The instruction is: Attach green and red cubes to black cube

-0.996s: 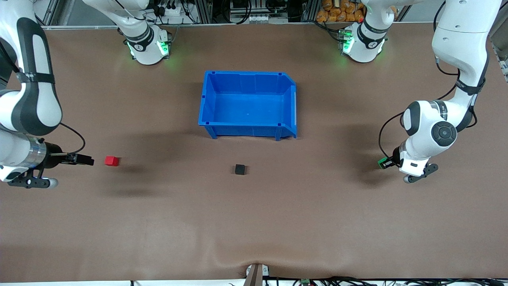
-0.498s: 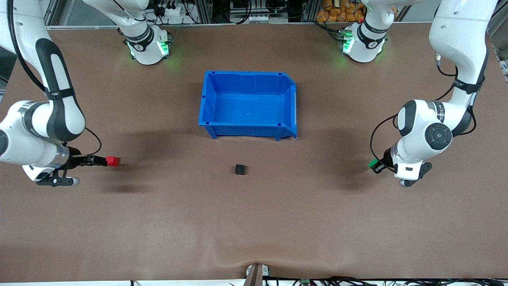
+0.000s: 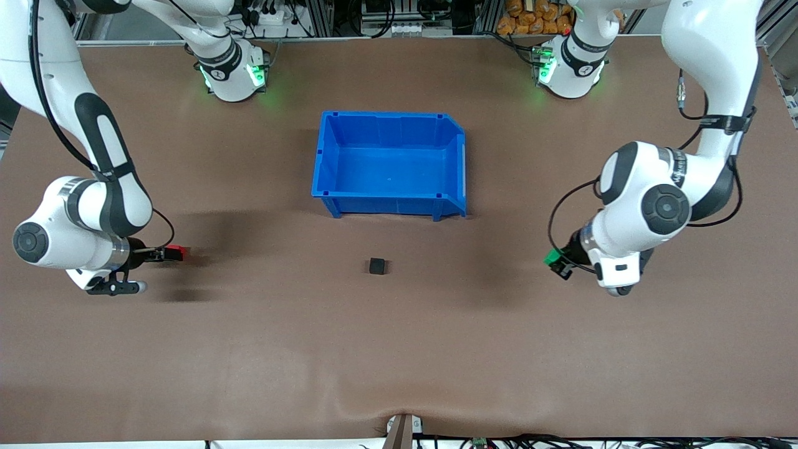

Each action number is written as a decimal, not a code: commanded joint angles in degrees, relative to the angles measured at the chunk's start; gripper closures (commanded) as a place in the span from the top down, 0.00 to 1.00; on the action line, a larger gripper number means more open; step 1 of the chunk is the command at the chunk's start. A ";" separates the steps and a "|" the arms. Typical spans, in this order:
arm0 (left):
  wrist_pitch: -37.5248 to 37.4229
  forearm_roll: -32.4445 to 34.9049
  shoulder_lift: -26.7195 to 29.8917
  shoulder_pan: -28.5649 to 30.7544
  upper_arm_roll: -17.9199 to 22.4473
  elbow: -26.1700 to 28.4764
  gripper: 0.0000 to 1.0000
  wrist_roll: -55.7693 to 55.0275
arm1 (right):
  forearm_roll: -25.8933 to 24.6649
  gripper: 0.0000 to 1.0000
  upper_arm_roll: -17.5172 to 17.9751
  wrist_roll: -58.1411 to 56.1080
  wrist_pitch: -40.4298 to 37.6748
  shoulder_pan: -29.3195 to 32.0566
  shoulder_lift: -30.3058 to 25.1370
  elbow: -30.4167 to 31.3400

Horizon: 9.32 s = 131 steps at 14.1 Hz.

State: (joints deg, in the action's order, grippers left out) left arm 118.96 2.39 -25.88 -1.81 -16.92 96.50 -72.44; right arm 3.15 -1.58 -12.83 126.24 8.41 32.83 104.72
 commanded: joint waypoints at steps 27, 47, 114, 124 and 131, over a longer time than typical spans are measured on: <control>11.64 -3.88 -24.47 -25.25 3.98 -23.54 0.00 -40.06 | -2.45 0.00 1.23 -48.18 2.61 -4.19 0.04 -4.25; 23.77 -3.79 -31.51 -36.25 11.91 -25.84 0.00 -53.25 | -3.59 0.00 4.92 -54.24 7.27 -34.42 11.72 -16.82; -33.45 -2.30 25.53 -0.92 12.70 -6.41 1.00 55.30 | -5.52 1.00 2.13 -5.45 -40.98 -6.47 -24.99 -26.59; -34.94 -1.86 25.80 -0.56 12.96 -7.47 1.00 55.39 | 0.10 1.00 -1.33 6.76 -48.81 -4.64 -34.15 -18.24; -34.50 -0.54 25.44 -0.65 12.52 -7.82 1.00 55.47 | 0.19 1.00 -0.88 12.92 -48.37 -6.39 -33.97 -18.76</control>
State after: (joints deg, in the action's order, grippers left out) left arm 84.14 0.79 -1.68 -2.23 -4.37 87.88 -18.03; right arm 2.94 -2.93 -0.77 76.84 1.80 0.49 84.31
